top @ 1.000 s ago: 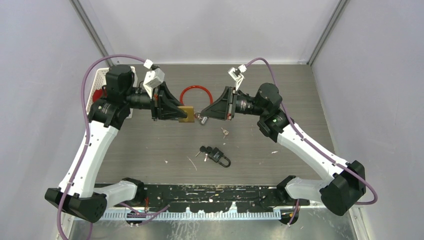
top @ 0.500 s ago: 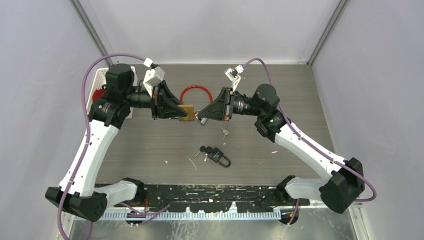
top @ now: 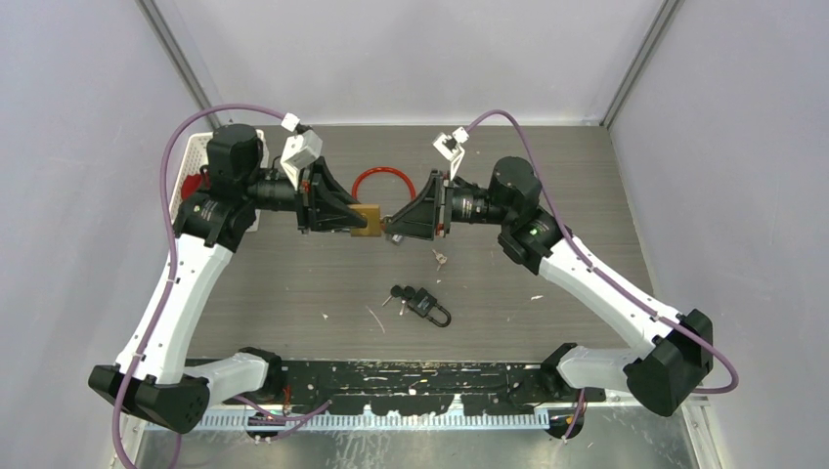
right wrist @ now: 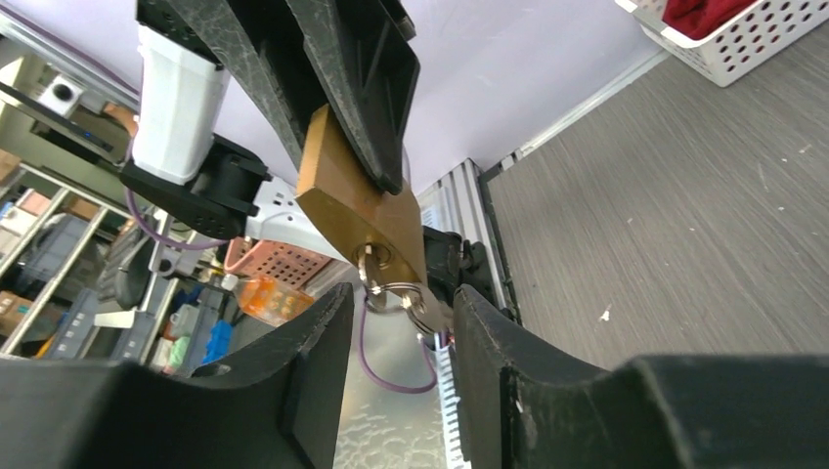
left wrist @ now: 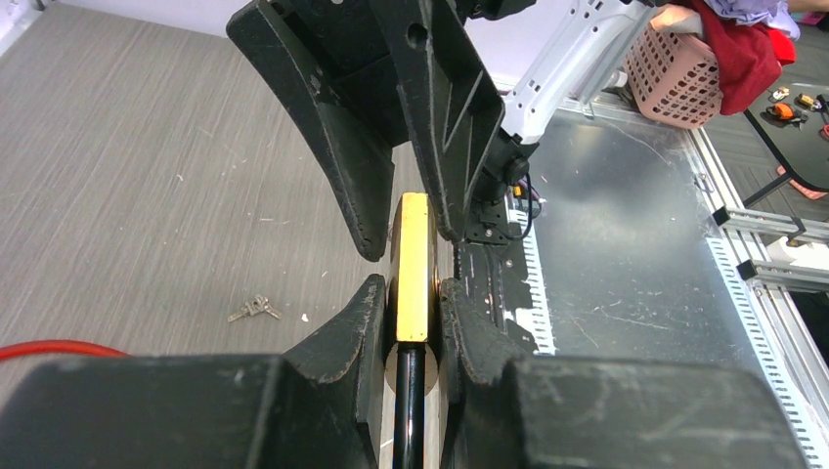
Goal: Unlock with the key
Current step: Unlock the lock.
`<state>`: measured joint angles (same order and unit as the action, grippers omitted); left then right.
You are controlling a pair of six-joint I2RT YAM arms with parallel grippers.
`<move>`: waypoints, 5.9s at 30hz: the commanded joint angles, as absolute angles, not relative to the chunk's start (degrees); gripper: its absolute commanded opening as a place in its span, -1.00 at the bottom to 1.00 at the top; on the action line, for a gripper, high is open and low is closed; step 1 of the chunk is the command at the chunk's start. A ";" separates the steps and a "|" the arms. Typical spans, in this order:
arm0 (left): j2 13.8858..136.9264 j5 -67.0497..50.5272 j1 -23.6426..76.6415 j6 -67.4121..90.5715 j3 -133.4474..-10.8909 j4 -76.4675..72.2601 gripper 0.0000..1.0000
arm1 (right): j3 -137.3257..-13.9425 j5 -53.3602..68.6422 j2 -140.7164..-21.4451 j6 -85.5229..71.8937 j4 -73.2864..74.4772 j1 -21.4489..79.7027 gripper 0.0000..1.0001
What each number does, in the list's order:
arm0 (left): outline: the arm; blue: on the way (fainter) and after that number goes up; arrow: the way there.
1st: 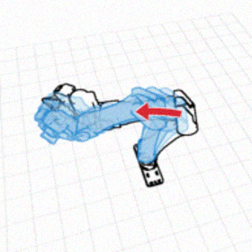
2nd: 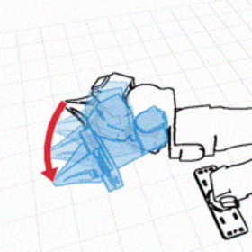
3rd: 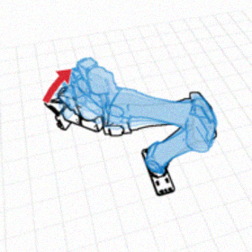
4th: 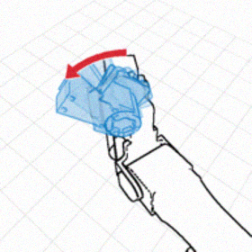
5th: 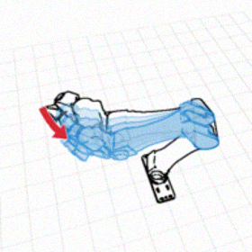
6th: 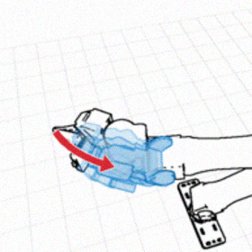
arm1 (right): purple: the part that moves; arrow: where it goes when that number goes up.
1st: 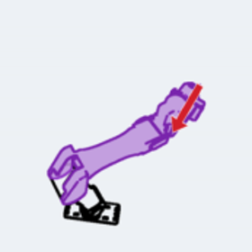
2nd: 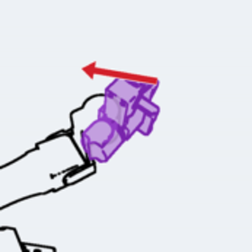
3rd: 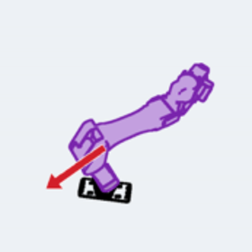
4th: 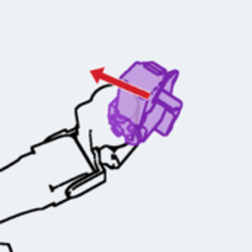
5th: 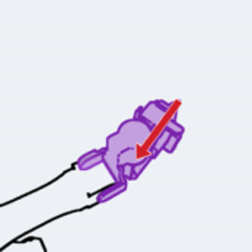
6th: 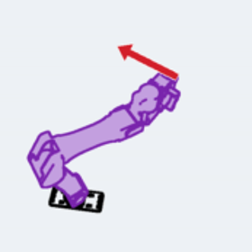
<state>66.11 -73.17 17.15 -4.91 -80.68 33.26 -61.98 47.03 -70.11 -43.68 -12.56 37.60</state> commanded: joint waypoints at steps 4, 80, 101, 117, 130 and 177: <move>64.60 -76.44 17.26 -4.00 -82.72 28.34 -1.00 | -68.30 44.13 -68.23 -34.46 -3.23 36.42 -0.05; 59.82 -50.37 25.58 -66.68 -86.03 47.02 -1.00 | -59.11 42.55 -75.48 -74.75 -31.92 40.10 -0.98; 64.37 -65.10 26.32 -5.69 -83.13 32.18 -1.00 | -57.33 48.65 -61.67 -36.57 -19.25 36.81 0.45; 65.36 -70.16 25.41 7.56 -81.47 20.73 -1.00 | -57.25 49.32 -64.96 -38.52 -24.15 39.19 0.26; 64.27 -66.54 24.80 6.70 -80.15 23.19 -1.00 | -57.05 43.36 -66.79 -41.90 -24.60 41.48 -0.30; 62.14 -44.80 16.41 -19.61 -75.84 44.73 0.99 | -53.54 48.81 -67.27 -52.60 -34.57 36.74 -0.98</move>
<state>64.88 -48.86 16.36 -21.67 -76.64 53.15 -52.45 47.99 -68.18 -50.28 -24.27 36.56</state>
